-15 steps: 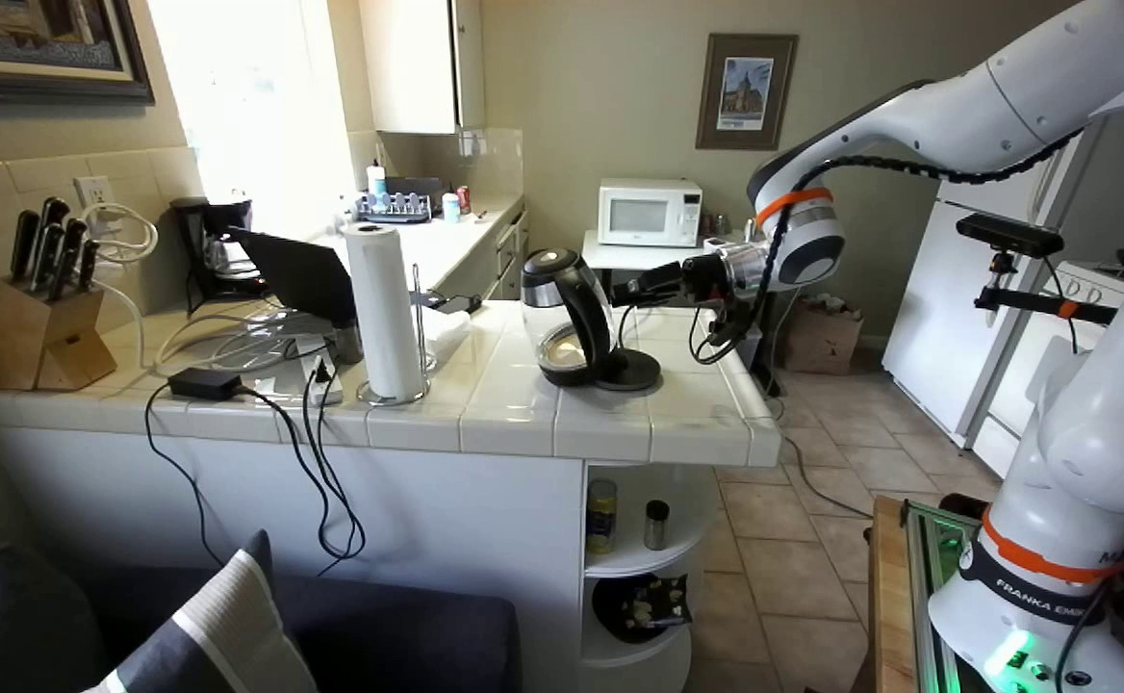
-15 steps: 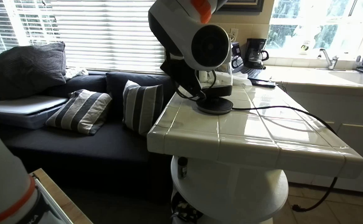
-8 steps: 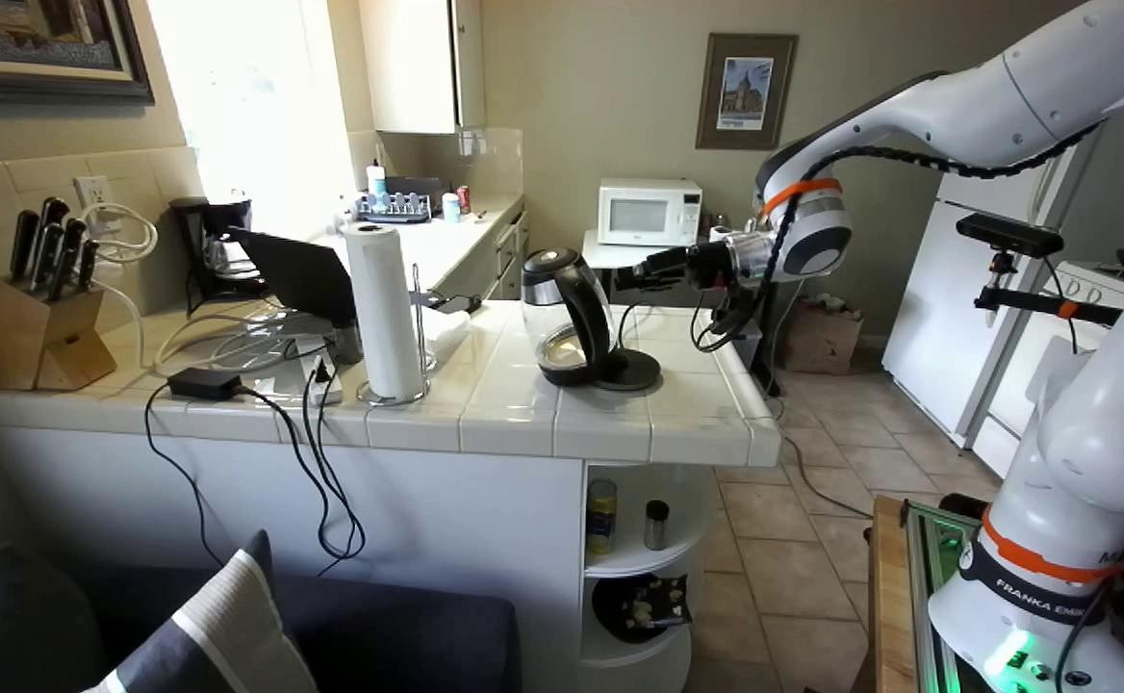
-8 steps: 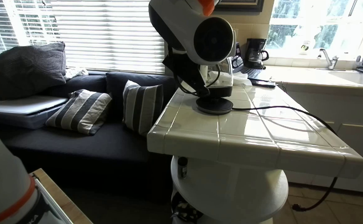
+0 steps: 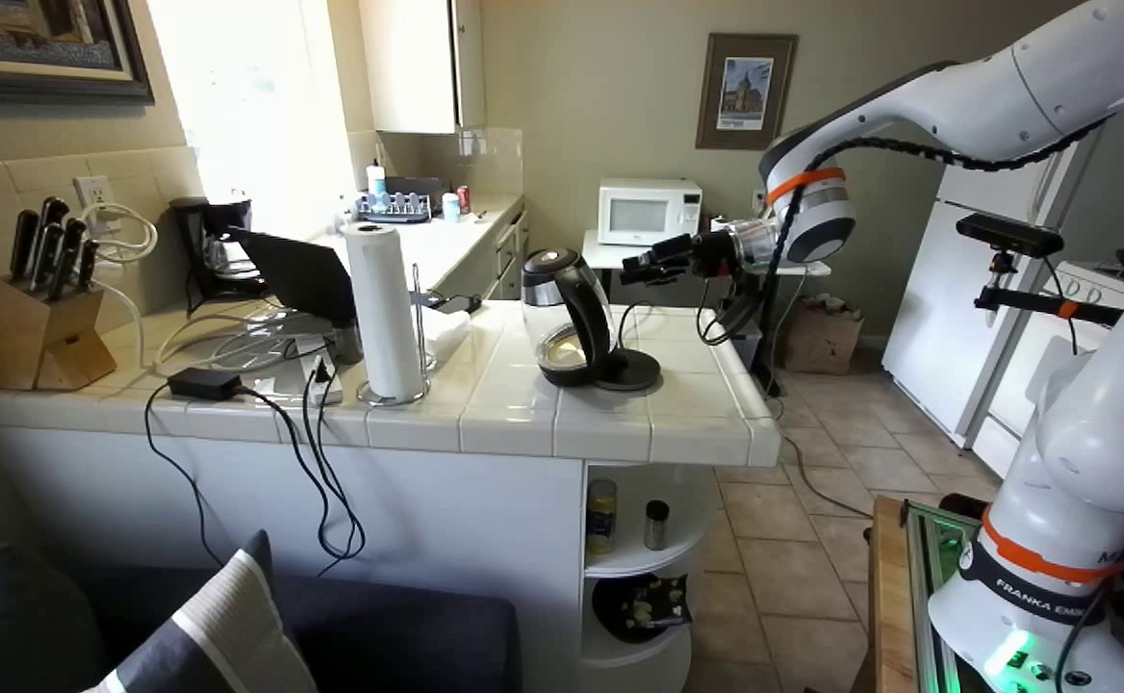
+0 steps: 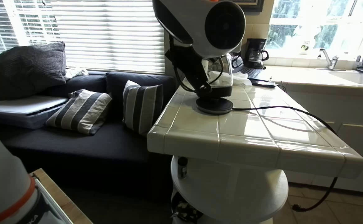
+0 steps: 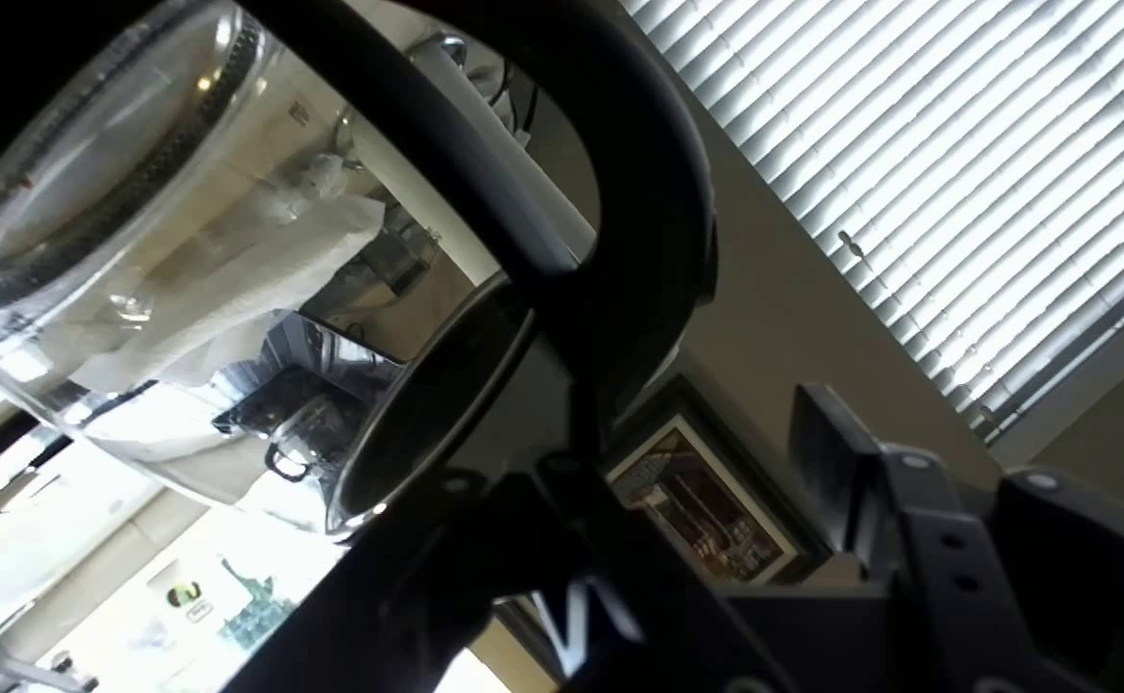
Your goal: Put the kettle on the stand
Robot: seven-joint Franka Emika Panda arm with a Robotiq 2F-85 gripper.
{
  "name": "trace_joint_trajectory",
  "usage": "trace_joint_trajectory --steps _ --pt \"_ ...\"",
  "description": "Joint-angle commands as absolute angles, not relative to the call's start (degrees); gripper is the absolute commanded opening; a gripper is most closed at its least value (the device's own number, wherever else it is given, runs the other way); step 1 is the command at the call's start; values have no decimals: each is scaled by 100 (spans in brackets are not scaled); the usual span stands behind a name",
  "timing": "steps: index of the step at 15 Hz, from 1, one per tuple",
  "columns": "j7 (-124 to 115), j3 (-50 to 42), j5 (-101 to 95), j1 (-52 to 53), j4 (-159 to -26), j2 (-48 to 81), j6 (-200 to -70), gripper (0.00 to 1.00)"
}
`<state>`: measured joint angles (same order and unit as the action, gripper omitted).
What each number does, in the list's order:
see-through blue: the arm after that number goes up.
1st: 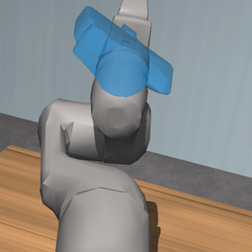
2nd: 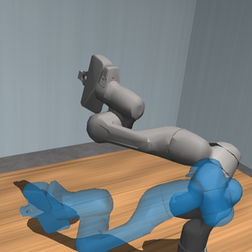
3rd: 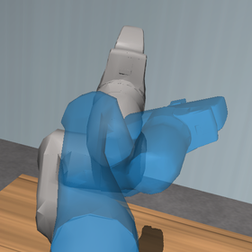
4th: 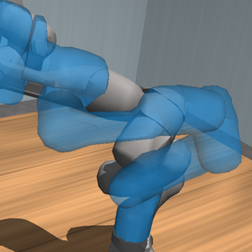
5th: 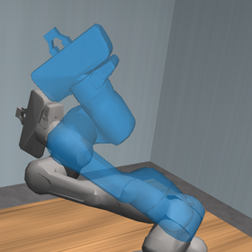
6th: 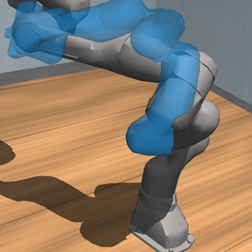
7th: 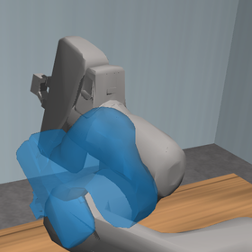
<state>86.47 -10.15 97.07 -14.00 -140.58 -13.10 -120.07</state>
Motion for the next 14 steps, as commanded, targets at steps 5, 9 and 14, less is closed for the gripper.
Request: trace_joint_trajectory --steps 5,9,14 --pt "7002 -857 7775 -1427 -13771 -1719 -12952 100" --pt "6129 -656 7746 -1215 -13649 -1644 -13472 100" --pt "6249 -746 7796 -1140 -13673 -1690 -13388 100"
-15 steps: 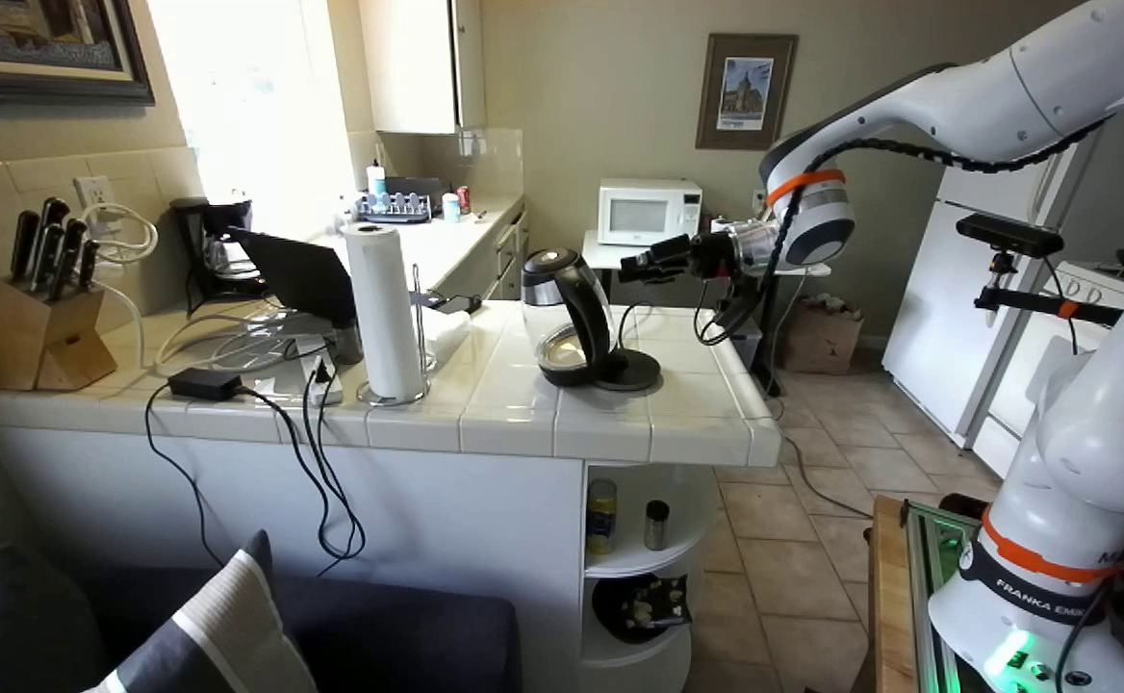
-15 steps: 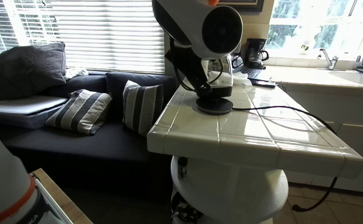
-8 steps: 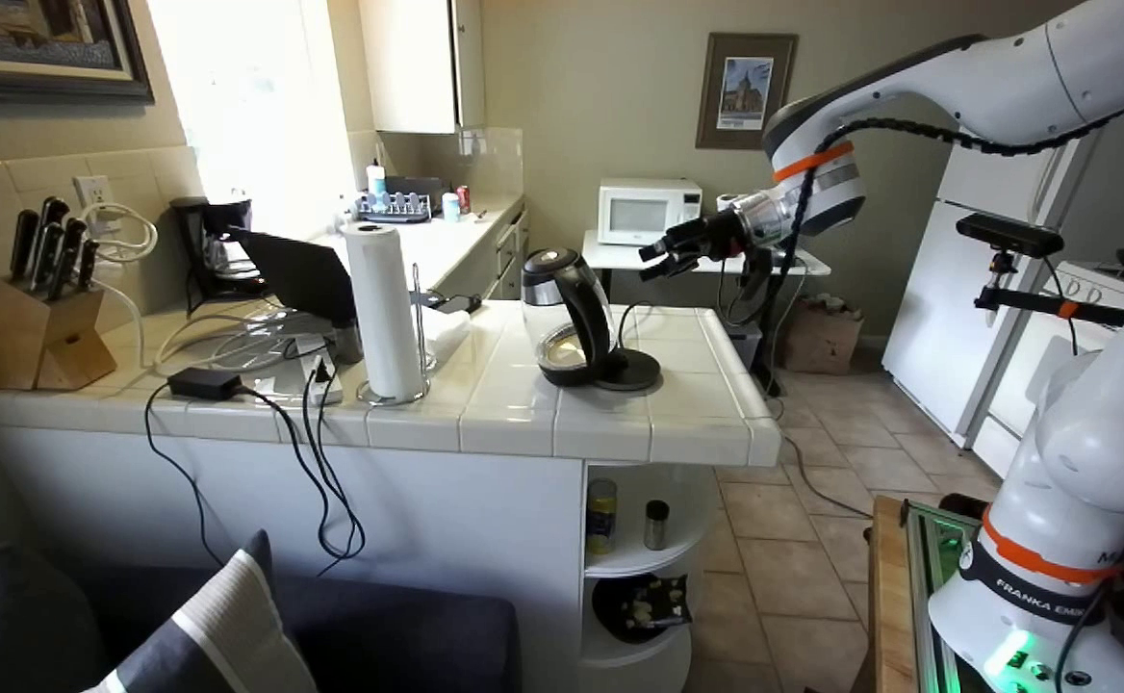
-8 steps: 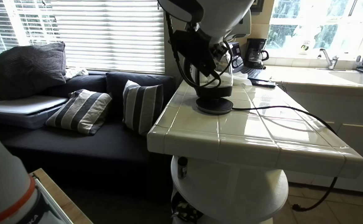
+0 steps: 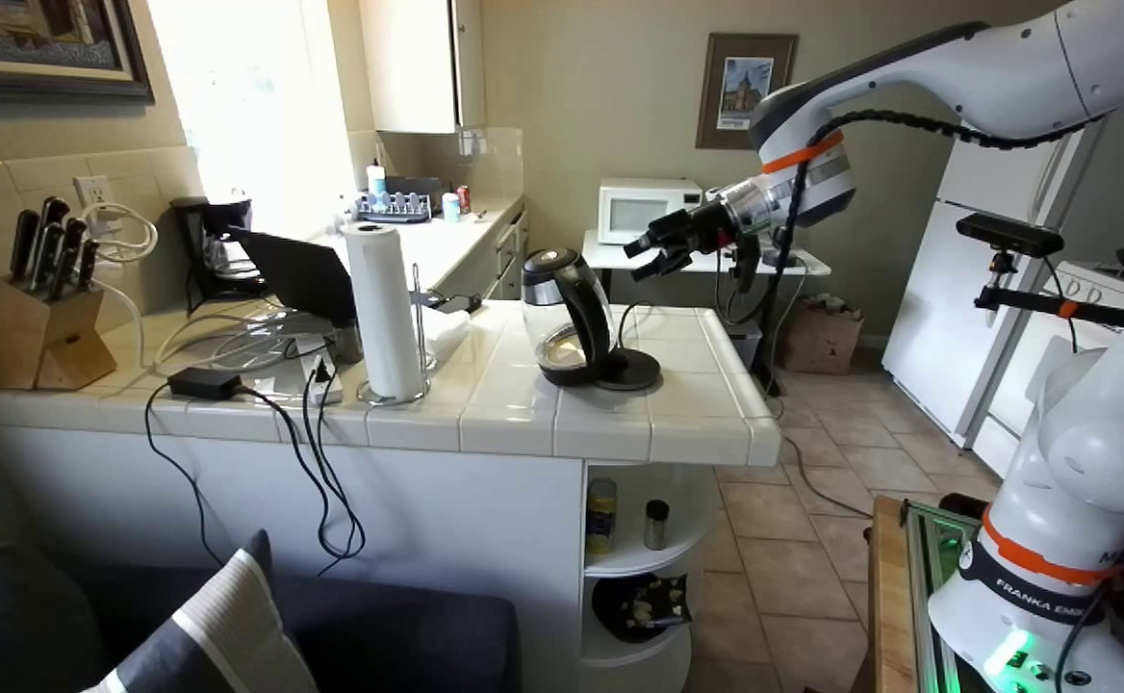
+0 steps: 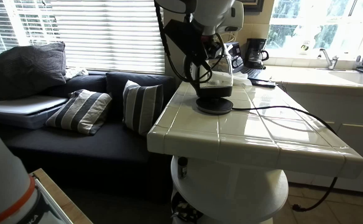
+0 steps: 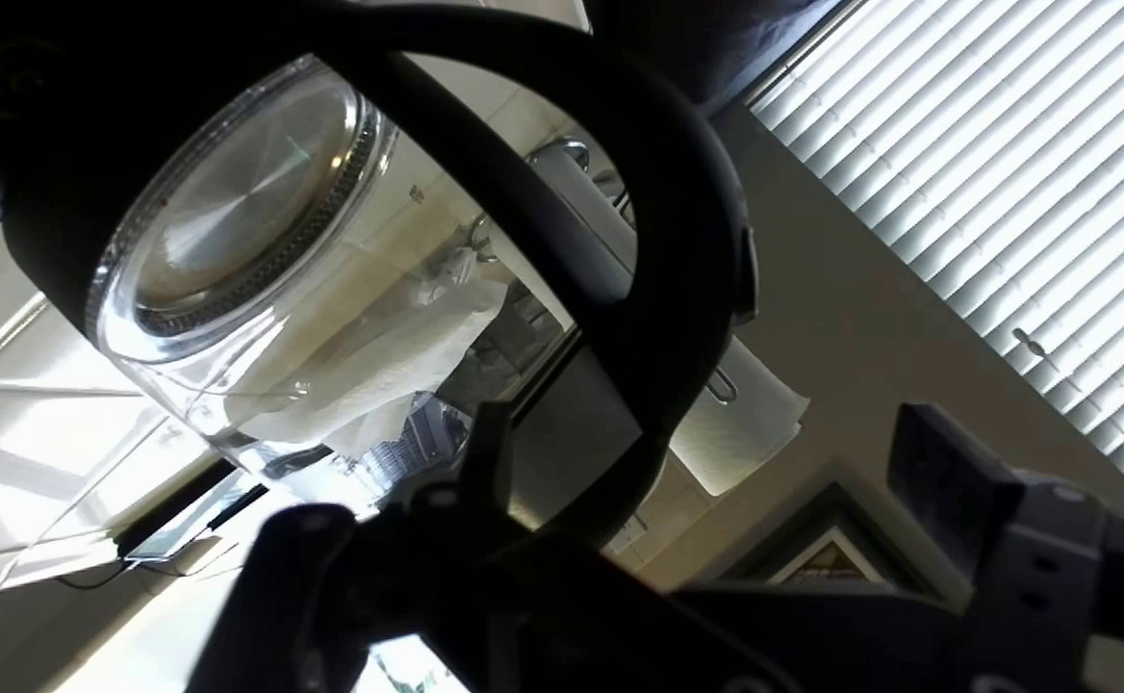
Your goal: Put the kettle on the stand
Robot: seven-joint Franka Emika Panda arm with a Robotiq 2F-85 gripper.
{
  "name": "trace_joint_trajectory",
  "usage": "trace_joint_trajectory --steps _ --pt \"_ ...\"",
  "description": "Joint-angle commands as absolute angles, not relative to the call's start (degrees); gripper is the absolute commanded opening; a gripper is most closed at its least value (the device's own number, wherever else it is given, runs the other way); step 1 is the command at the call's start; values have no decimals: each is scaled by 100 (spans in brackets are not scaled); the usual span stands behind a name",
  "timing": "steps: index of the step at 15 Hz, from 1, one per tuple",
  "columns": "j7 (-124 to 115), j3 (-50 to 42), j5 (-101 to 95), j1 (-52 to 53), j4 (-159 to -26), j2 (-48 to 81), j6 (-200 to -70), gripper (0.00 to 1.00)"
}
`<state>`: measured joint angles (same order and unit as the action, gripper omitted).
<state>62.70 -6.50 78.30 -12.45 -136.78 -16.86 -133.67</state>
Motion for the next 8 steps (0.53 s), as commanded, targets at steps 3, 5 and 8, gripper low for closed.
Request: trace_joint_trajectory --steps 3,5,8 --pt "6187 -688 7624 -1089 -13641 -1621 -13313 100" --pt "6169 -629 7322 -1017 -13621 -1550 -13260 100" --pt "6144 -617 7026 -885 -13609 -1473 -13181 100"
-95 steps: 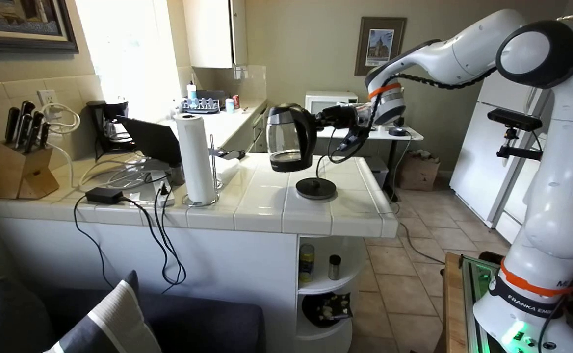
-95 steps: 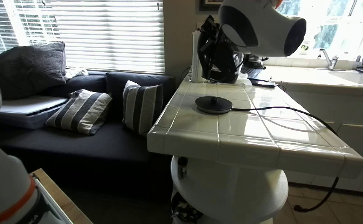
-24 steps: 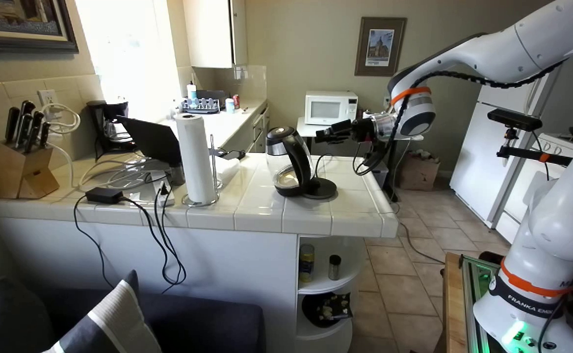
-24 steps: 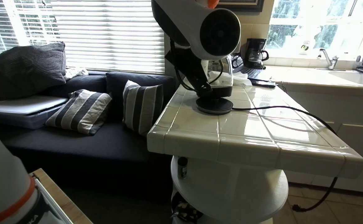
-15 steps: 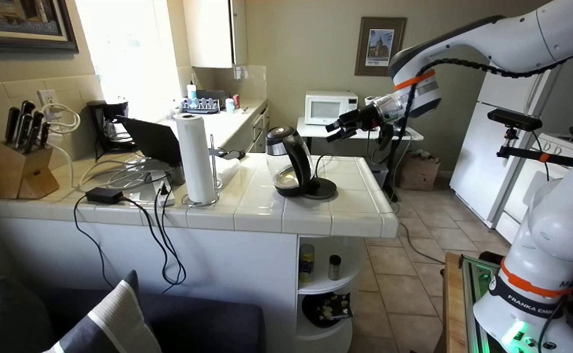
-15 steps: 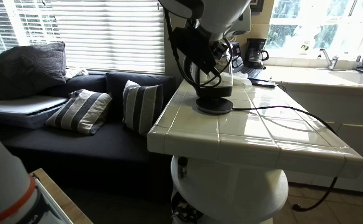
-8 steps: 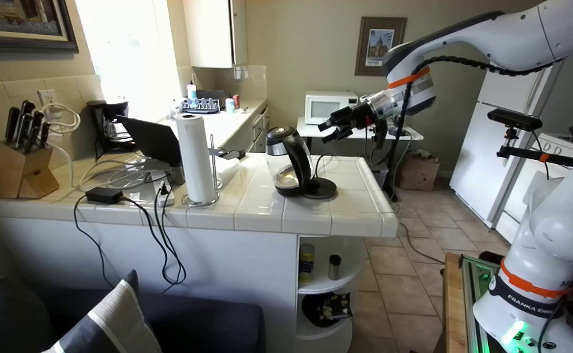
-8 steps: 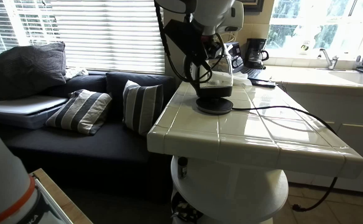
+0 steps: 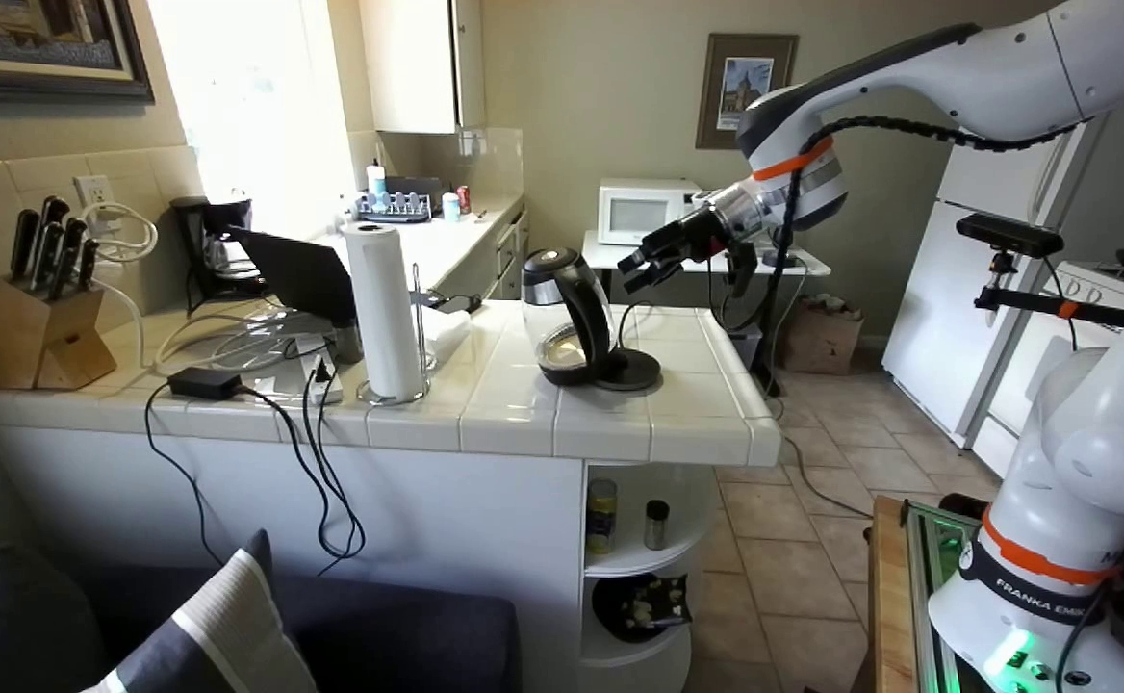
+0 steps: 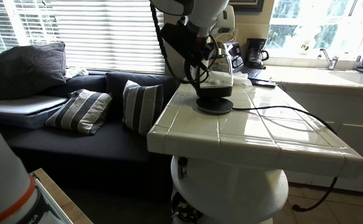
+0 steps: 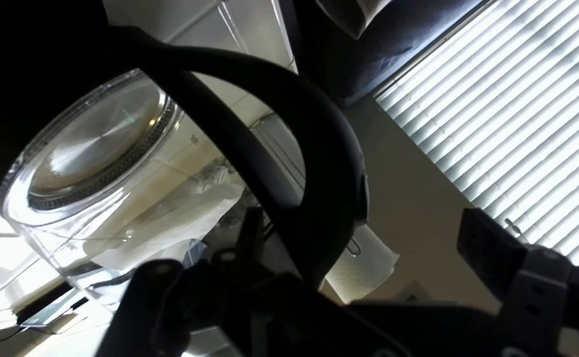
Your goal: Put the kettle on the stand
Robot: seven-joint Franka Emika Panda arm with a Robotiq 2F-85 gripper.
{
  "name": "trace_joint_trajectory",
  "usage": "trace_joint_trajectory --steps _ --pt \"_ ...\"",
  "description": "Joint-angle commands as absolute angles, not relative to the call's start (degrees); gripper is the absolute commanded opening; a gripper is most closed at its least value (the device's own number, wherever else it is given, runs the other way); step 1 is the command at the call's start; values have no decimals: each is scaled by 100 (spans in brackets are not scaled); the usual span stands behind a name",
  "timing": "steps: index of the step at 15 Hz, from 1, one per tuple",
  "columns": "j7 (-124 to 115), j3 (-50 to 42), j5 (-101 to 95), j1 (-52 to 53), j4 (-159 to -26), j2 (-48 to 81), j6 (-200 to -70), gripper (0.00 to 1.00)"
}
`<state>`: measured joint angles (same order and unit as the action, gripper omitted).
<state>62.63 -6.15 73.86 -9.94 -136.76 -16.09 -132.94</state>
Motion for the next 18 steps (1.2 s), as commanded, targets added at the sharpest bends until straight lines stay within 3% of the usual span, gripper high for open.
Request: trace_joint_trajectory --steps 1,18 --pt "6125 -615 6940 -855 -13608 -1436 -13199 100" --pt "7205 -737 7185 -622 -13415 -932 -13130 100"
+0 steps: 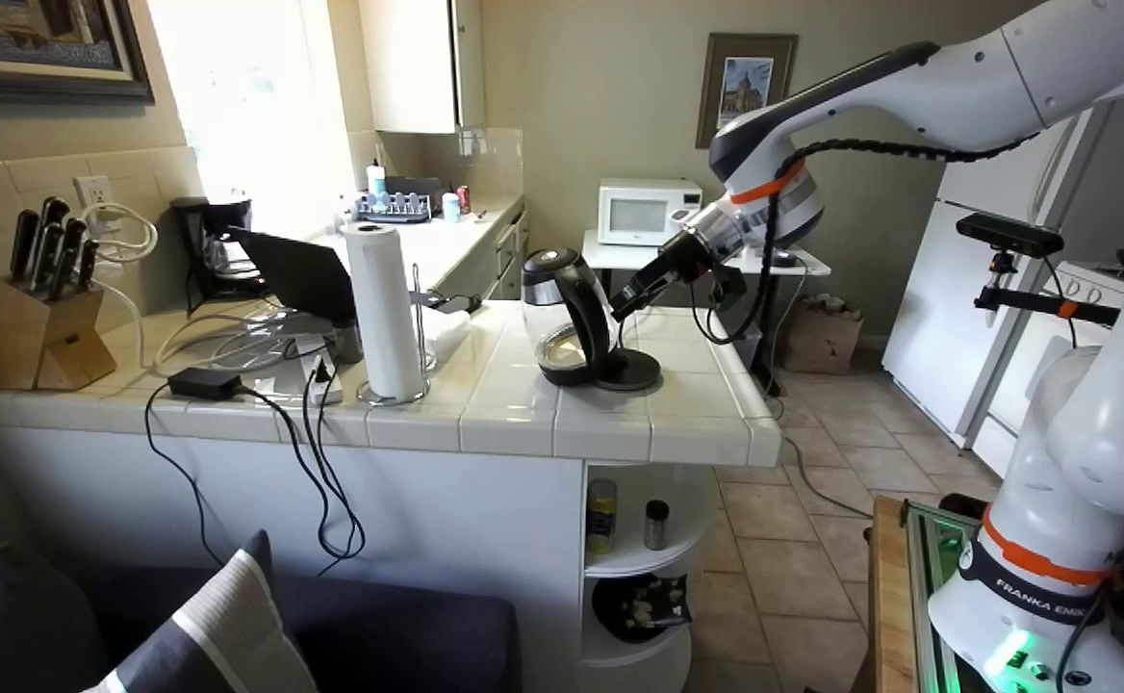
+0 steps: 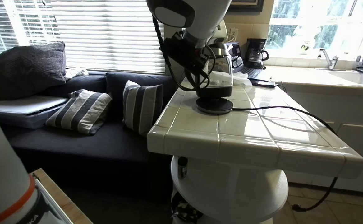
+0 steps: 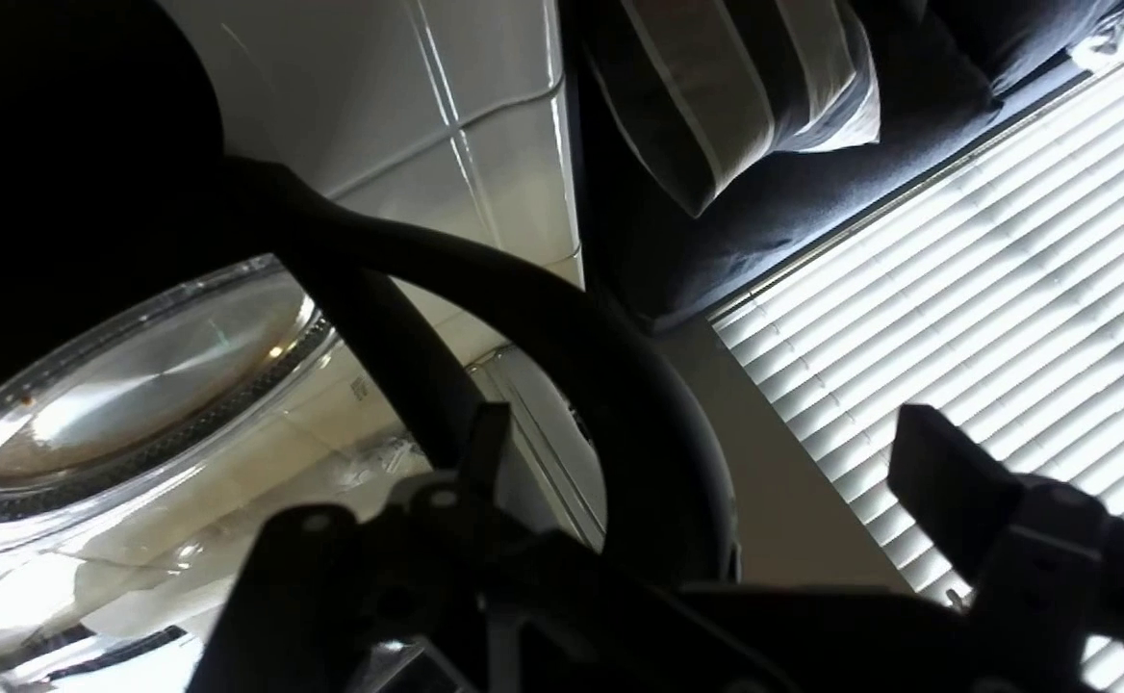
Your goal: Put the kettle on the stand
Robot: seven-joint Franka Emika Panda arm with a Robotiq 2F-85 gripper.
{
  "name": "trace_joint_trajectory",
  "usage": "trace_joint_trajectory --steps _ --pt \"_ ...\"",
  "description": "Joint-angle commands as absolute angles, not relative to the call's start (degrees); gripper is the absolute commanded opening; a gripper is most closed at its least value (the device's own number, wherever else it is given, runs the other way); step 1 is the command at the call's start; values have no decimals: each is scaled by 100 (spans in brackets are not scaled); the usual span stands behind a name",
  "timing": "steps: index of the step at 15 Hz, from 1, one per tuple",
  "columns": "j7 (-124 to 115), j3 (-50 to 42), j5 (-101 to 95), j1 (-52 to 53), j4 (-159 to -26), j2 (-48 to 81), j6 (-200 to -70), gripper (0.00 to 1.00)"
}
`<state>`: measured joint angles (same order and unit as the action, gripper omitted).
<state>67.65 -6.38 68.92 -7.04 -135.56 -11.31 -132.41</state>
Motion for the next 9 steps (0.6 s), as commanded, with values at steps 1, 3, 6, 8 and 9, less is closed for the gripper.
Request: trace_joint_trajectory --steps 1,3,6,8,9 --pt "7320 -738 7278 -618 -13388 -889 -13121 100" --pt "7514 -725 7443 -616 -13337 -792 -13068 100" --pt "7700 -697 7549 -617 -13283 -661 -12935 100" --pt "7797 -682 7575 -627 -13233 -571 -12853 100" --pt "7885 -678 7622 -627 -13206 -525 -12837 100"
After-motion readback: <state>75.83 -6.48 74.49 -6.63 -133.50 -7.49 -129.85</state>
